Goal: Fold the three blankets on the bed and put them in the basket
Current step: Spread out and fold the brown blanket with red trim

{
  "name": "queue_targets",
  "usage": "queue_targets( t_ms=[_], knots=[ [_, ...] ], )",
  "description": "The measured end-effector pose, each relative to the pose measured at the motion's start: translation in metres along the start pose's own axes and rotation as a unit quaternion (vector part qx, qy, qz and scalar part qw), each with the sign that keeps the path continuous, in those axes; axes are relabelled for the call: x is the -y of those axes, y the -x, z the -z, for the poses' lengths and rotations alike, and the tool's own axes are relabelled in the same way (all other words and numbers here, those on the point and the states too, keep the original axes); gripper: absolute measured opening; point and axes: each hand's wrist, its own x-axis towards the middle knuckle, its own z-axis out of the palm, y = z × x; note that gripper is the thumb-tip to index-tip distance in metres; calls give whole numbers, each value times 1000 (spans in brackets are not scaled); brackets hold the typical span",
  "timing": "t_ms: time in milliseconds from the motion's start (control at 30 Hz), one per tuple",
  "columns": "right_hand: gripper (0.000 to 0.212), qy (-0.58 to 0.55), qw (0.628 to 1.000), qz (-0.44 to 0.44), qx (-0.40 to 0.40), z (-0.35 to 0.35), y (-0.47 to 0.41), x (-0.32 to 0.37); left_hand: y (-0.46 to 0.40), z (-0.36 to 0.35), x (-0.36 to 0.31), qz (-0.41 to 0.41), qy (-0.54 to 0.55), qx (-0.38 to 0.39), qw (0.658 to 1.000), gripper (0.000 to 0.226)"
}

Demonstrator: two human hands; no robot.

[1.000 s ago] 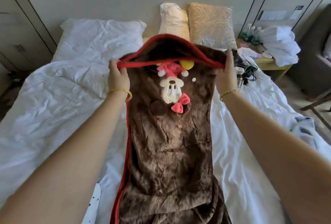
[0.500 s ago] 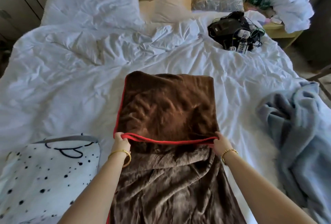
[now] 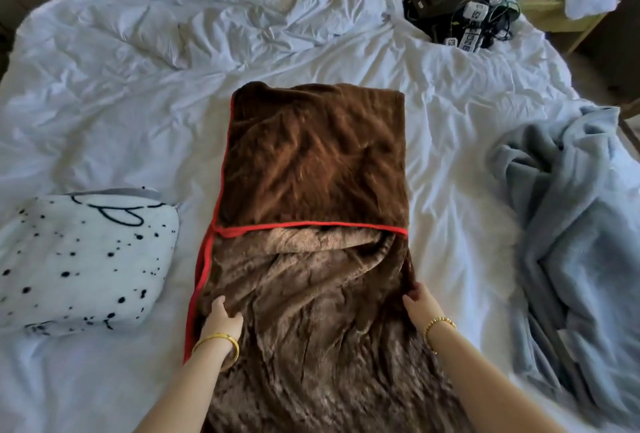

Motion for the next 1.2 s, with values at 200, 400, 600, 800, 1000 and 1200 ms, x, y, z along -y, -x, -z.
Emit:
queue_targets(
  t_ms=[200, 400, 600, 800, 1000, 1200],
  knots=[
    [38, 43, 982, -67, -169, -25, 41, -80, 48, -33, 76, 49, -66, -131, 988, 75],
    [40, -46, 988, -78, -125, -53, 90, -157, 82, -51, 132, 23, -23, -213, 977, 76],
    [40, -40, 990, -50, -123, -70, 120, -178, 103, -56, 175, 11, 38, -190, 981, 63],
    [44, -2, 993, -51, -108, -87, 156, -223, 131, -80, 226, -12, 59, -109, 992, 46],
    [32, -83, 987, 19, -133, -107, 191, -261, 148, -105, 259, -20, 119, -68, 990, 43],
    [32, -110, 985, 29, -129, -113, 242, -300, 187, -98, 300, -20, 151, -158, 976, 40]
  ],
)
